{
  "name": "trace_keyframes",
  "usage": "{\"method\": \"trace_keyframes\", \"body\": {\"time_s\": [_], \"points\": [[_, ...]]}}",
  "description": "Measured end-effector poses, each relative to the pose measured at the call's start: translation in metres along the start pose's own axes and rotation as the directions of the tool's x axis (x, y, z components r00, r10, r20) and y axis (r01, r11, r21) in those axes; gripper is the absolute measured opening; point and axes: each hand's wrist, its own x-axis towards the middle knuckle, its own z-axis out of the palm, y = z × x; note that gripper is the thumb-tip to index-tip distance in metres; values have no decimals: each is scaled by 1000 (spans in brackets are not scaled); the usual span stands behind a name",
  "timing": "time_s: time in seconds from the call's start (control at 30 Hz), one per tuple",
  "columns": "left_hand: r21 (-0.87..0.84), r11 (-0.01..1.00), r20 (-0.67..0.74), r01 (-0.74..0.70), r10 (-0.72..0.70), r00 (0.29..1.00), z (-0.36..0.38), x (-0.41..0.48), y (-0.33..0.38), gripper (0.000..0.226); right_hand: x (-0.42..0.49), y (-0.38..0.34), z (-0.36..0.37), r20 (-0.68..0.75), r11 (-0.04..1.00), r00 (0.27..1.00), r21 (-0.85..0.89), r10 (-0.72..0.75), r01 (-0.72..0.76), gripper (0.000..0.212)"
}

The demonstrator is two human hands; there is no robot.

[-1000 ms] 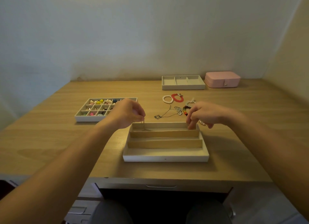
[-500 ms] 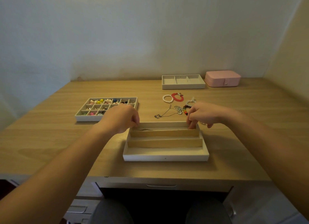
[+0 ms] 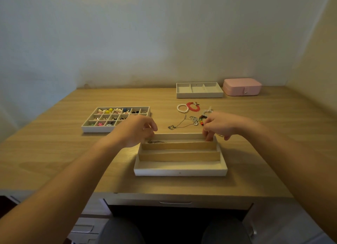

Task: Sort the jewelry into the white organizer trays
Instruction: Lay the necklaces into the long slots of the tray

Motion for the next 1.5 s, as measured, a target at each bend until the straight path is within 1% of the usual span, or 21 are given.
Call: {"method": "trace_keyframes", "body": {"time_s": [0.13,0.23,0.37,0.43,0.5,0.57,0.63,0.73,0.87,1.03,1.13,1.2,1.3,1.4,1.5], "points": [[-49,998,88,33,-29,996,3,-3,0,26,-1,-1,1,-4,1000,1000,14,14,-14,28],[-23,999,125,37,-34,992,4,-6,0,27,-1,-1,1,-3,1000,1000,16,19,-19,29],[142,989,107,35,-50,993,-1,-8,0,25,0,-3,0,-1,999,999,12,33,-33,30],[187,981,107,41,-62,992,-3,-8,-1,24,-1,-3,1,-3,999,999,16,38,-38,30],[183,982,88,42,-59,994,-4,-9,-1,24,-2,-4,1,-8,999,999,20,43,-42,29],[110,993,71,34,-42,997,-4,-9,1,26,-2,-5,2,-6,999,999,21,45,-44,29],[42,999,93,28,-32,995,-2,-10,3,27,-2,-5,2,-3,999,999,21,43,-43,30],[72,997,106,19,-27,994,2,-11,2,26,-2,-6,1,-6,999,999,15,41,-41,30],[136,988,89,67,-79,993,-2,-9,0,24,-3,-7,1,-7,999,999,4,44,-44,30],[117,990,60,76,-83,995,-4,-9,4,24,-3,-8,0,-2,999,999,0,48,-48,30],[181,980,79,79,-94,992,-3,-9,4,23,-2,-7,0,-11,999,999,-5,48,-48,30],[187,978,80,88,-105,991,-3,-8,3,23,-2,-7,0,-15,999,999,-12,47,-47,29],[146,986,74,86,-98,992,-5,-6,8,23,-1,-6,0,-52,1000,999,-2,10,-11,27],[22,996,38,81,-82,996,-10,2,14,22,4,-6,-2,-123,995,991,76,-48,57,24],[-55,996,-13,69,-70,997,-12,14,22,19,12,-9,-5,-203,992,976,86,-77,96,24]]}}
